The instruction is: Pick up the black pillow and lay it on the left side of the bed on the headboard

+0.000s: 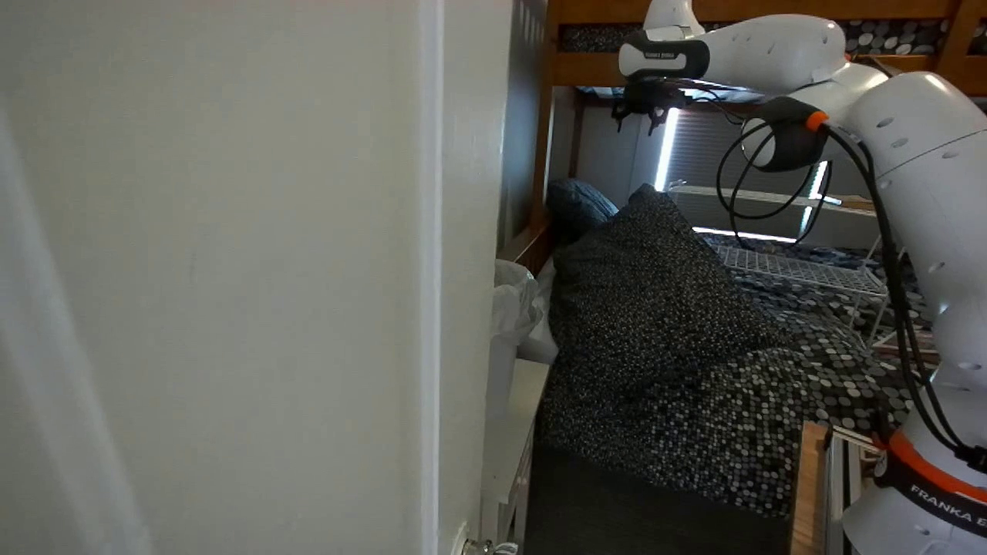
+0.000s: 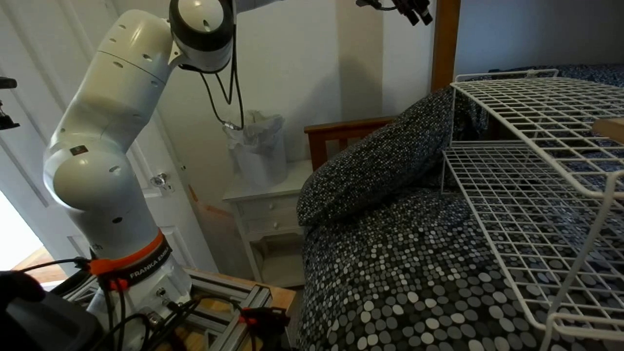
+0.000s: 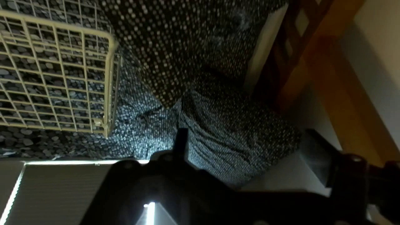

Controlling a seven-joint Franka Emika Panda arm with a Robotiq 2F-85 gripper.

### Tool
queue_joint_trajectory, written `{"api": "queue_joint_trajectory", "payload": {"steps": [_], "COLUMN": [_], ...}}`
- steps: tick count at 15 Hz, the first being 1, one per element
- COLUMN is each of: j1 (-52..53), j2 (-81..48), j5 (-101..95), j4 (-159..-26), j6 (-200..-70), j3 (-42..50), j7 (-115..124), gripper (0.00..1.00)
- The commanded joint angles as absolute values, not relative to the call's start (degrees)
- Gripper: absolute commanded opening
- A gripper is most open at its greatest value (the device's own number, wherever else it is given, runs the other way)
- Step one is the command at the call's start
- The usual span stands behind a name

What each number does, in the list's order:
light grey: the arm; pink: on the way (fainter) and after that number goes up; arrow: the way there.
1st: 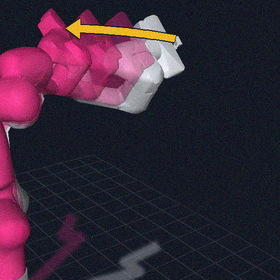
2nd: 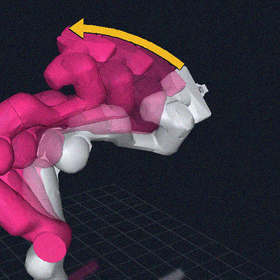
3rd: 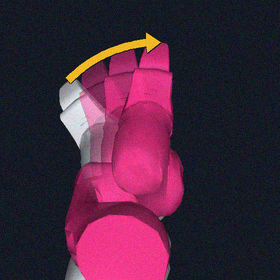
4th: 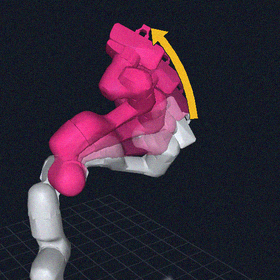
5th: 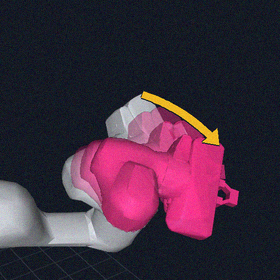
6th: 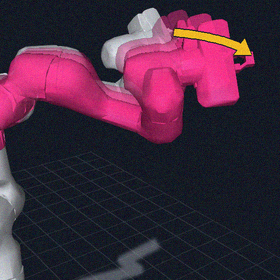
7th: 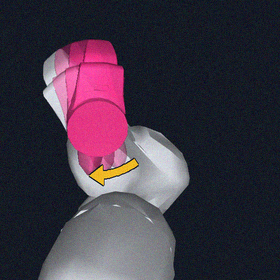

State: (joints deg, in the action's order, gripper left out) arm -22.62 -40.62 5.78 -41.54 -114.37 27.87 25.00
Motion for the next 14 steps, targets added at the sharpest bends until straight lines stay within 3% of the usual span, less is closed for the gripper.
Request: {"api": "queue_joint_trajectory", "payload": {"steps": [1, 8, 14], "j1": [-21.62, -21.82, -16.52], "j2": [-39.37, -40.52, -34.04], "j5": [6.43, 5.68, 2.93], "j4": [-43.28, -41.87, -60.17], "j6": [-105.23, -106.28, -103.95], "j3": [25.61, 25.98, 25.07], "j7": [20.57, 21.88, 11.88], "gripper": [1.00, 1.00, 1.00]}}
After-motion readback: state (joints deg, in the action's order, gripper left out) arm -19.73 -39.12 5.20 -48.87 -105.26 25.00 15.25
